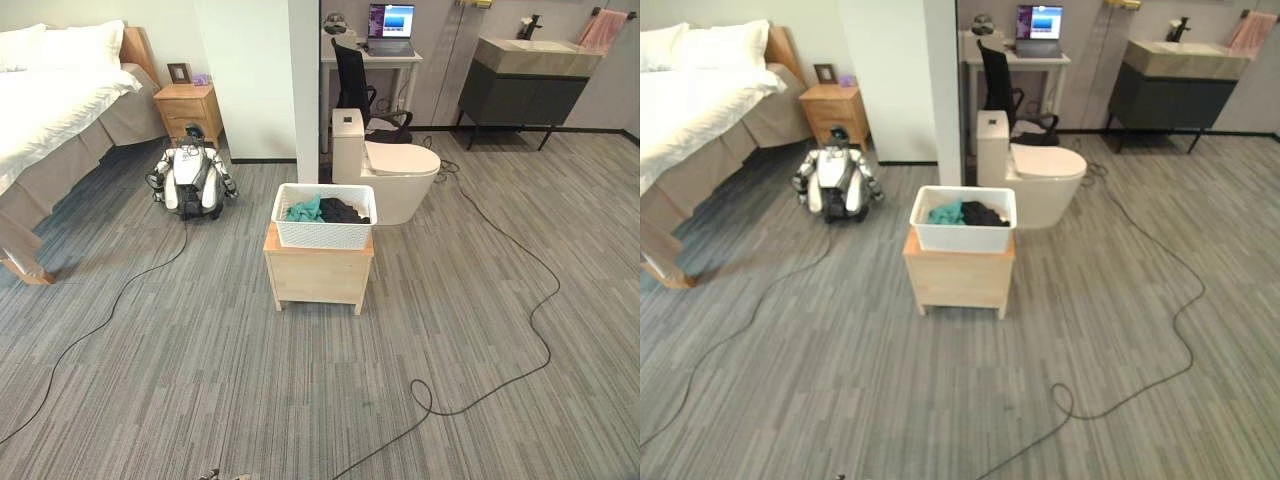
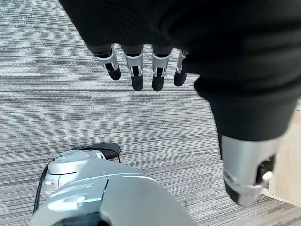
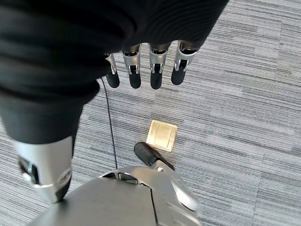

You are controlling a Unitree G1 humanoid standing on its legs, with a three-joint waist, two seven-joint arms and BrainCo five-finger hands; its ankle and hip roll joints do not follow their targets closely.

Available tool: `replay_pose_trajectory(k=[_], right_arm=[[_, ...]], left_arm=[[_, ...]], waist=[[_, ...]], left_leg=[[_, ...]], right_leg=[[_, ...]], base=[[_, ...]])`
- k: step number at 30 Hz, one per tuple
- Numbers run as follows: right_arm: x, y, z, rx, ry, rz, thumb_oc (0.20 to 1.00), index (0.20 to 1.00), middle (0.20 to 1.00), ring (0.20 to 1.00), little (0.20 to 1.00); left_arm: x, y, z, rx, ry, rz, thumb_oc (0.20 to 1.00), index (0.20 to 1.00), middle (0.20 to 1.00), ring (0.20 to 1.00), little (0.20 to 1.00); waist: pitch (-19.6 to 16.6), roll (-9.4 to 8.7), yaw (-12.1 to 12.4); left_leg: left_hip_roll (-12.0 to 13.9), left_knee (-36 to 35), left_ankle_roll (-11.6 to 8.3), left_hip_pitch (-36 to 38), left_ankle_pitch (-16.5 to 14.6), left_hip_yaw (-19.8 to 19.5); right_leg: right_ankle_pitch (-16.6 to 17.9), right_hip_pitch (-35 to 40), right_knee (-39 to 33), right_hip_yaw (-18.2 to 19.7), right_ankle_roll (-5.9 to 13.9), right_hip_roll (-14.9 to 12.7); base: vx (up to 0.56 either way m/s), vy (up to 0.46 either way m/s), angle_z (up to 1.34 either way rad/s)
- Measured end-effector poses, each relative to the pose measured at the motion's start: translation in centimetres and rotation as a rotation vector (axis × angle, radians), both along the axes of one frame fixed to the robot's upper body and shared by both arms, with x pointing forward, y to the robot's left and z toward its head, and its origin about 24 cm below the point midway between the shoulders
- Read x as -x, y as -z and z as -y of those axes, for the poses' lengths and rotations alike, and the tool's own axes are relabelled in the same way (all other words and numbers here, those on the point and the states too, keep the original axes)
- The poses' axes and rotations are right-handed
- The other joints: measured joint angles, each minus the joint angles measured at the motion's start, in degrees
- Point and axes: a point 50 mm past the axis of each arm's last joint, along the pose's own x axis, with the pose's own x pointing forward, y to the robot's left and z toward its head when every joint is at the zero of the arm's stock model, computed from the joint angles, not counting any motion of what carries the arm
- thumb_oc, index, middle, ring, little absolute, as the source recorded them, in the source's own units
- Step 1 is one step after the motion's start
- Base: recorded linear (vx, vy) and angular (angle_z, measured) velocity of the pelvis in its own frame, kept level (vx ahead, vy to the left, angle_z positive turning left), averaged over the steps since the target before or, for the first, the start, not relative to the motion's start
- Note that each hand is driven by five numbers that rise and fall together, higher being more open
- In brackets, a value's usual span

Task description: Grab the laundry basket,head to the washer,open it,put in the laundry and shut it.

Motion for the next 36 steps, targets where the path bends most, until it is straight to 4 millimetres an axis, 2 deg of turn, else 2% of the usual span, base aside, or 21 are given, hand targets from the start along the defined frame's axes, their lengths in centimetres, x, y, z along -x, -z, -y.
replay_pose_trajectory(k=[3, 6, 8, 10, 12, 14, 16, 17, 18, 19, 22, 24, 25, 26, 27, 28, 29, 30, 32, 33, 36], right_arm=[[0.1, 0.0, 0.0, -0.007, 0.015, 0.005, 1.0, 1.0, 1.0, 1.0, 1.0], [-0.2, 0.0, -0.2, -0.014, 0.0, 0.01, 1.0, 1.0, 1.0, 1.0, 1.0], [-1.4, 0.0, -1.0, -0.034, -0.034, 0.034, 1.0, 1.0, 1.0, 1.0, 1.0], [-1.6, 0.0, -0.8, -0.033, -0.046, 0.036, 1.0, 1.0, 1.0, 1.0, 1.0], [-1.4, 0.1, -1.0, -0.033, -0.074, 0.014, 1.0, 1.0, 1.0, 1.0, 1.0], [-2.0, -0.1, -0.6, -0.018, -0.101, -0.003, 1.0, 1.0, 1.0, 1.0, 1.0], [-2.5, -0.2, -0.4, -0.002, -0.105, -0.009, 1.0, 1.0, 1.0, 1.0, 1.0], [-2.5, -0.3, 0.0, 0.009, -0.102, -0.015, 1.0, 1.0, 1.0, 1.0, 1.0], [-3.3, -0.5, 0.3, 0.017, -0.113, 0.003, 1.0, 1.0, 1.0, 1.0, 1.0], [-3.4, -0.5, 0.3, 0.017, -0.115, 0.006, 1.0, 1.0, 1.0, 1.0, 1.0], [-2.9, -0.2, -0.8, -0.014, -0.115, -0.009, 1.0, 1.0, 1.0, 1.0, 1.0], [-2.5, 0.1, -1.7, -0.032, -0.122, -0.026, 1.0, 1.0, 1.0, 1.0, 1.0], [-2.5, 0.1, -2.0, -0.038, -0.123, -0.029, 1.0, 1.0, 1.0, 1.0, 1.0], [-2.2, 0.2, -2.3, -0.046, -0.12, -0.041, 1.0, 1.0, 1.0, 1.0, 1.0], [-1.3, 0.2, -1.6, -0.037, -0.111, -0.061, 1.0, 1.0, 1.0, 1.0, 1.0], [-1.3, 0.1, -0.9, -0.015, -0.103, -0.046, 1.0, 1.0, 1.0, 1.0, 1.0], [-1.6, -0.2, 0.1, 0.007, -0.12, -0.029, 1.0, 1.0, 1.0, 1.0, 1.0], [-2.2, -0.3, -0.1, 0.003, -0.143, -0.009, 1.0, 1.0, 1.0, 1.0, 1.0], [-3.3, -0.5, 0.1, 0.006, -0.153, 0.035, 1.0, 1.0, 1.0, 1.0, 1.0], [-3.6, -0.7, 0.7, 0.022, -0.151, 0.045, 1.0, 1.0, 1.0, 1.0, 1.0], [-4.6, -1.1, 1.2, 0.027, -0.138, 0.084, 1.0, 1.0, 1.0, 1.0, 1.0]], left_arm=[[0.0, 0.0, -0.1, 0.001, -0.008, 0.002, 1.0, 1.0, 1.0, 1.0, 1.0], [0.2, 0.0, -0.3, 0.003, -0.043, 0.004, 1.0, 1.0, 1.0, 1.0, 1.0], [-0.8, -0.4, -1.0, -0.008, -0.072, 0.035, 1.0, 1.0, 1.0, 1.0, 1.0], [-1.4, -0.4, -0.9, -0.005, -0.074, 0.046, 1.0, 1.0, 1.0, 1.0, 1.0], [-2.1, -0.6, -1.1, -0.012, -0.068, 0.057, 1.0, 1.0, 1.0, 1.0, 1.0], [-2.8, -0.7, -1.2, -0.014, -0.065, 0.073, 1.0, 1.0, 1.0, 1.0, 1.0], [-1.8, -0.5, -1.3, -0.018, -0.084, 0.039, 1.0, 1.0, 1.0, 1.0, 1.0], [-1.3, -0.4, -1.4, -0.018, -0.101, 0.025, 1.0, 1.0, 1.0, 1.0, 1.0], [-0.6, -0.4, -1.8, -0.028, -0.124, 0.003, 1.0, 1.0, 1.0, 1.0, 1.0], [-0.4, -0.4, -1.9, -0.033, -0.131, -0.002, 1.0, 1.0, 1.0, 1.0, 1.0], [0.6, -0.5, -2.8, -0.045, -0.197, -0.005, 1.0, 1.0, 1.0, 1.0, 1.0], [1.3, -0.4, -2.9, -0.038, -0.24, -0.013, 1.0, 1.0, 1.0, 1.0, 1.0], [1.3, -0.4, -2.9, -0.038, -0.246, -0.011, 1.0, 1.0, 1.0, 1.0, 1.0], [1.1, -0.5, -3.0, -0.04, -0.253, -0.006, 1.0, 1.0, 1.0, 1.0, 1.0], [1.4, -0.1, -1.8, -0.009, -0.25, -0.014, 1.0, 1.0, 1.0, 1.0, 1.0], [1.1, -0.1, -1.4, -0.001, -0.225, -0.01, 1.0, 1.0, 1.0, 1.0, 1.0], [0.9, -0.1, -1.2, 0.0, -0.198, -0.001, 1.0, 1.0, 1.0, 1.0, 1.0], [0.3, -0.4, -2.0, -0.019, -0.177, 0.021, 1.0, 1.0, 1.0, 1.0, 1.0], [-1.5, -1.0, -2.8, -0.041, -0.131, 0.071, 1.0, 1.0, 1.0, 1.0, 1.0], [-2.6, -1.2, -2.8, -0.042, -0.121, 0.102, 1.0, 1.0, 1.0, 1.0, 1.0], [-5.7, -2.2, -2.7, -0.043, -0.065, 0.203, 1.0, 1.0, 1.0, 1.0, 1.0]], waist=[[0.2, 0.03, -0.1], [0.6, -0.17, 0.2], [3.5, -2.79, 1.8], [5.6, -2.68, 2.4], [6.9, -3.14, 3.3], [8.6, -4.47, 4.3], [8.7, -3.49, 5.4], [8.4, -1.94, 5.9], [8.7, -1.4, 6.3], [8.7, -0.97, 6.3], [7.2, -3.43, 7.5], [4.9, -5.75, 7.8], [4.3, -6.62, 8.4], [3.9, -8.49, 9.0], [3.3, -5.56, 8.0], [1.9, -2.84, 7.0], [1.2, -0.7, 7.1], [1.8, -2.27, 6.4], [1.8, -4.72, 4.3], [1.9, -4.64, 4.1], [2.9, -2.83, 2.7]], left_leg=[[0.5, -0.1, -0.25, 0.1, 0.0, 0.1], [1.9, 2.1, -2.2, -0.7, -0.6, 1.2], [2.1, 20.6, -4.95, -10.2, -1.3, 0.2], [2.5, 35.5, -6.61, -17.4, 1.3, -3.0], [1.3, 41.5, -6.24, -23.7, 2.7, -6.1], [-2.9, 28.4, -6.0, -25.6, 2.8, -5.8], [-3.2, 9.0, -6.45, -24.9, 7.0, -4.5], [-2.0, 3.2, -6.5, -24.2, 8.5, -4.4], [-0.8, -0.1, -6.82, -25.1, 11.1, -4.2], [-0.1, -0.6, -6.85, -25.6, 12.1, -4.1], [0.2, 0.2, -4.77, -24.2, 13.5, -1.1], [-1.7, 4.8, -2.45, -24.3, 13.3, -0.9], [-2.9, 6.6, -1.23, -24.4, 12.5, -0.8], [-5.9, 7.6, 0.71, -23.3, 11.3, 0.8], [-7.2, 4.5, 7.08, -17.9, 10.5, 2.6], [-7.2, 3.5, 8.17, -15.2, 10.6, 2.9], [-6.5, 3.5, 11.53, -13.0, 7.6, 3.7], [-7.8, 4.3, 11.39, -12.6, 5.4, 3.7], [-11.3, 4.4, 12.72, -9.7, 4.6, 2.2], [-11.4, 4.3, 13.4, -8.5, 4.0, 1.3], [-9.9, 1.7, 12.04, -3.7, 3.2, -1.9]], right_leg=[[-0.2, -0.1, 0.0, 0.1, -0.23, 0.5], [-1.1, -0.9, 0.4, 0.8, -1.33, 1.9], [-2.0, -2.4, 2.9, 1.9, -3.42, 2.0], [-2.3, -2.3, 4.3, 1.9, -4.91, 2.9], [-2.8, -0.6, 3.2, 2.1, -6.74, 2.9], [-3.1, -1.0, 2.5, 2.3, -4.9, 1.7], [-4.4, -0.2, -0.2, 1.9, -1.55, 2.9], [-4.3, -0.5, 0.8, 1.2, -1.31, 3.8], [-3.6, 0.1, -0.1, 1.4, -5.13, 5.7], [-4.2, 0.3, -0.1, 1.6, -4.39, 6.5], [-6.6, 2.4, 0.1, 3.8, -3.74, 6.8], [-8.1, 3.2, 0.4, 5.3, -3.72, 6.6], [-8.9, 3.4, 0.4, 6.1, -2.72, 6.1], [-10.2, 4.2, 0.7, 6.0, 0.59, 4.4], [-9.0, 1.5, 12.7, 1.3, 0.59, 4.9], [-8.8, -0.6, 20.7, -0.2, 0.7, 5.7], [-9.3, -4.9, 33.4, -0.8, 0.47, 5.6], [-10.3, -9.8, 45.8, -1.3, 1.37, 1.5], [-12.1, -15.9, 59.2, -1.4, 3.73, -8.9], [-12.2, -16.9, 57.9, -0.3, 3.91, -10.8], [-12.1, -17.9, 40.9, 2.1, 4.08, -11.1]], base=[[0.05, -0.151, -0.02], [-0.01, -0.228, -0.22], [-0.01, -0.187, -0.28], [0.05, -0.067, -0.07], [0.24, 0.043, 0.15], [0.34, 0.087, 0.05], [0.28, 0.076, -0.29], [0.25, 0.076, -0.38], [0.42, 0.154, -0.31], [0.62, 0.222, -0.27], [0.37, 0.148, -0.24], [0.63, 0.35, -0.26], [0.47, 0.305, -0.33], [0.32, 0.313, -0.29], [0.27, 0.267, -0.08], [0.35, 0.323, -0.12], [0.26, 0.201, 0.0], [0.17, 0.13, 0.01], [0.23, 0.091, 0.46], [0.34, 0.024, 0.6], [0.22, -0.064, 0.44]])
